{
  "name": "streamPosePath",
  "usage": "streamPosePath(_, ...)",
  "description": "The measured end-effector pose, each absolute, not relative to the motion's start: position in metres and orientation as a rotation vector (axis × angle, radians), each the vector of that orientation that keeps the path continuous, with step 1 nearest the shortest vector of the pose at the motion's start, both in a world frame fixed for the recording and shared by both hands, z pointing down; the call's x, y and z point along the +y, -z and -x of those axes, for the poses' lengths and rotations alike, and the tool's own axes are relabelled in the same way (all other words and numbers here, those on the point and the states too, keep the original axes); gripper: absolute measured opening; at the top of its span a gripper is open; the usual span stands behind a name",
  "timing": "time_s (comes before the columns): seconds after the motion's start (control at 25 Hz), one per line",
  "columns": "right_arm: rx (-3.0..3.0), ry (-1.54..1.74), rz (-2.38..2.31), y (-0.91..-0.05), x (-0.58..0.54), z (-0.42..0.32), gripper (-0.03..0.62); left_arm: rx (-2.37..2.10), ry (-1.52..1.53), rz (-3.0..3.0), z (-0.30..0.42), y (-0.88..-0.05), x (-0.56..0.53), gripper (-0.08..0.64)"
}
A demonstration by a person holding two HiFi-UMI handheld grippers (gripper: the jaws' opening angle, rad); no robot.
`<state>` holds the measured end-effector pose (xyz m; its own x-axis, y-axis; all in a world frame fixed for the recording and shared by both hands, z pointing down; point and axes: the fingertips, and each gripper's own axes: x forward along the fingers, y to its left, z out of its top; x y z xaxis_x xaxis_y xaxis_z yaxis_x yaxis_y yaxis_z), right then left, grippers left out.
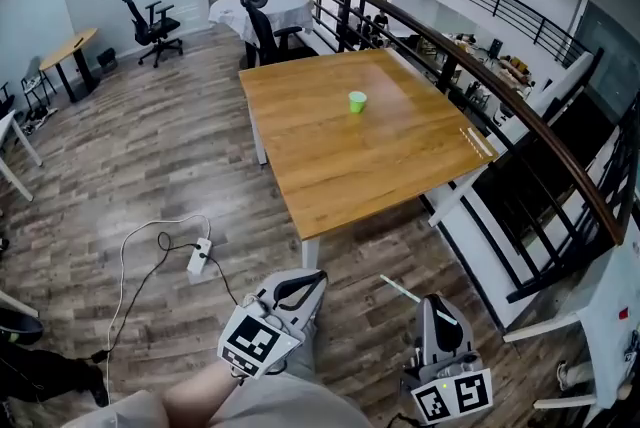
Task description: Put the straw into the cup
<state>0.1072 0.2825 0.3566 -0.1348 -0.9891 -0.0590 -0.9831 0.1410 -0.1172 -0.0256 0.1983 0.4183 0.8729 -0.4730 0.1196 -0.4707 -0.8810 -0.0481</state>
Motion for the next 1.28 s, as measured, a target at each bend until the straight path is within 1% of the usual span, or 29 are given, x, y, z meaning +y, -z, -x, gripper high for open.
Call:
streamPosePath(0.16, 2.279, 0.162, 1.923, -0.353, 0.213, -0.119, 0.034, 0.758, 0.228, 3.024, 0.013, -0.421, 0.129, 0.014)
streamPosePath(0.52, 2.297, 0.245, 1.898, -0.348, 0.064, -0.162, 0.034, 0.776, 0.261, 3.062, -0.03, -0.414, -0.019, 0.014)
streamPosePath(0.76, 2.293, 0.28, 1.914, -0.345, -0.02, -0.178, 0.034, 0.729, 0.252, 3.056, -0.051, -0.408, -0.092, 0.014)
streamPosePath(1.0, 2.308, 0.274, 1.95, -0.348, -0.095, -0.187, 0.034, 0.745, 0.238, 3.081, -0.054, -0.411, -0.161, 0.014)
streamPosePath(1.28, 2.315, 0.28, 2.0, -0.344, -0.142, -0.194, 0.034, 0.756, 0.237, 3.1, -0.055, -0.411, -0.207, 0.014)
